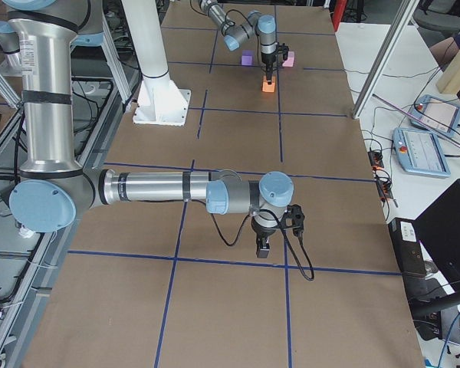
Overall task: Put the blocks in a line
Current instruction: 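Close the left gripper on the orange cube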
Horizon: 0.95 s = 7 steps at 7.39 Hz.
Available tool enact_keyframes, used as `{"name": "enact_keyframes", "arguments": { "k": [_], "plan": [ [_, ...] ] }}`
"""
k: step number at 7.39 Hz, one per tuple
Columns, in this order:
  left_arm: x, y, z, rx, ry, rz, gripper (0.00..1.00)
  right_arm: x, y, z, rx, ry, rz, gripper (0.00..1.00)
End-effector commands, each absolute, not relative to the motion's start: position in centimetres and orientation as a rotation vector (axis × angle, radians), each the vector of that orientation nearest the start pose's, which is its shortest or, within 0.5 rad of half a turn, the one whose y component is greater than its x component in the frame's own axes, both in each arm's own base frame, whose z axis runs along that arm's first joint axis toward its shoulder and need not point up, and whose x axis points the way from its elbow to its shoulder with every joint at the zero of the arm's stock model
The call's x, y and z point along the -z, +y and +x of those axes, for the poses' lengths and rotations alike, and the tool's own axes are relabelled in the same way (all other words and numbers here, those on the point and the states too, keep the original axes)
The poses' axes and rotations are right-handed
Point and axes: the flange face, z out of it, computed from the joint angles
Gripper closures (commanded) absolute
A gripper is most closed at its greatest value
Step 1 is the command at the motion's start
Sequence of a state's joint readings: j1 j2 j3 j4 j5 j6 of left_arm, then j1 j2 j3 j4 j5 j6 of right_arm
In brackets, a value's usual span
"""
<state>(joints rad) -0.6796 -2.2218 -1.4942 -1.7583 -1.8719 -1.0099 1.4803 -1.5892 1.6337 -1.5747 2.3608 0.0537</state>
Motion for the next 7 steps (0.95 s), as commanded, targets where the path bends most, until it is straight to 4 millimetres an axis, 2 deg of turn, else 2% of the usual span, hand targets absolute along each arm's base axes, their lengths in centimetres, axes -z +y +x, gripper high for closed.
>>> {"name": "enact_keyframes", "arguments": {
  "k": [1,4,5,6,7],
  "plan": [
    [-29.7,-54.1,50.5,-0.005,0.777,0.195,0.0,-63.6,-49.0,1.8,0.051,-0.791,-0.018,0.0],
    [-31.6,-54.5,51.3,-0.012,0.785,0.168,0.01,-63.6,-49.0,1.8,0.051,-0.791,-0.018,0.0],
    [-31.7,-54.5,51.3,-0.013,0.787,0.166,0.17,-63.6,-49.0,1.8,0.051,-0.791,-0.018,0.0],
    [-31.5,-54.4,51.4,-0.017,0.79,0.167,0.41,-63.6,-49.0,1.8,0.051,-0.791,-0.018,0.0],
    [-31.6,-54.3,51.5,-0.026,0.803,0.144,0.7,-63.6,-49.0,1.8,0.051,-0.791,-0.018,0.0]
  ]
}}
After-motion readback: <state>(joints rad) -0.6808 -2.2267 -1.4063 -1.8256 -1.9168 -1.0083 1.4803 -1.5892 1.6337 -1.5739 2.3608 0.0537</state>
